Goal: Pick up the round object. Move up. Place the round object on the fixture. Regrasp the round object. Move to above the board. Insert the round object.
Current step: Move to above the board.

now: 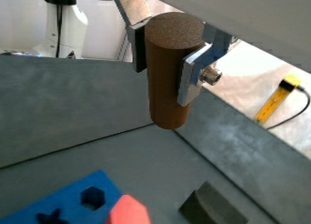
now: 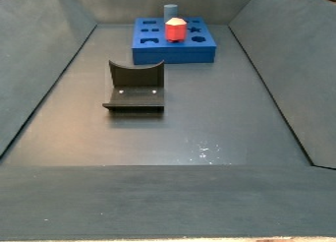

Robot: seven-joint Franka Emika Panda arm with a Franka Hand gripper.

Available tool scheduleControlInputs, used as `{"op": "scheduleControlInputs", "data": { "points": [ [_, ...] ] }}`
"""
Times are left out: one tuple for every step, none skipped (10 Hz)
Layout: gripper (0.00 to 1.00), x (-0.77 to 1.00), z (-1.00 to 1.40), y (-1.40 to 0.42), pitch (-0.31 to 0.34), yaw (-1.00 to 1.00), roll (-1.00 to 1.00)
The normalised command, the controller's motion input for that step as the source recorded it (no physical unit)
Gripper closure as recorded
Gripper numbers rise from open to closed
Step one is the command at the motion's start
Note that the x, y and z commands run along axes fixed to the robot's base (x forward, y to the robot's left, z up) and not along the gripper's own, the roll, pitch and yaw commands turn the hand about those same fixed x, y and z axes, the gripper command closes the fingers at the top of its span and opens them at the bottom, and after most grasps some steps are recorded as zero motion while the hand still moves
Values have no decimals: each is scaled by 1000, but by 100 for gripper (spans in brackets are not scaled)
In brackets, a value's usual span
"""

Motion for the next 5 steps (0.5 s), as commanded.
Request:
{"op": "scheduleControlInputs", "data": {
  "points": [
    [100,-84,15,37,14,-173,-1000],
    [100,-79,15,47,16,-163,-1000],
    [100,-71,10,46,16,-158,-1000],
    [100,-58,2,47,22,-146,-1000],
    [100,-49,5,42,26,-137,-1000]
  ]
}}
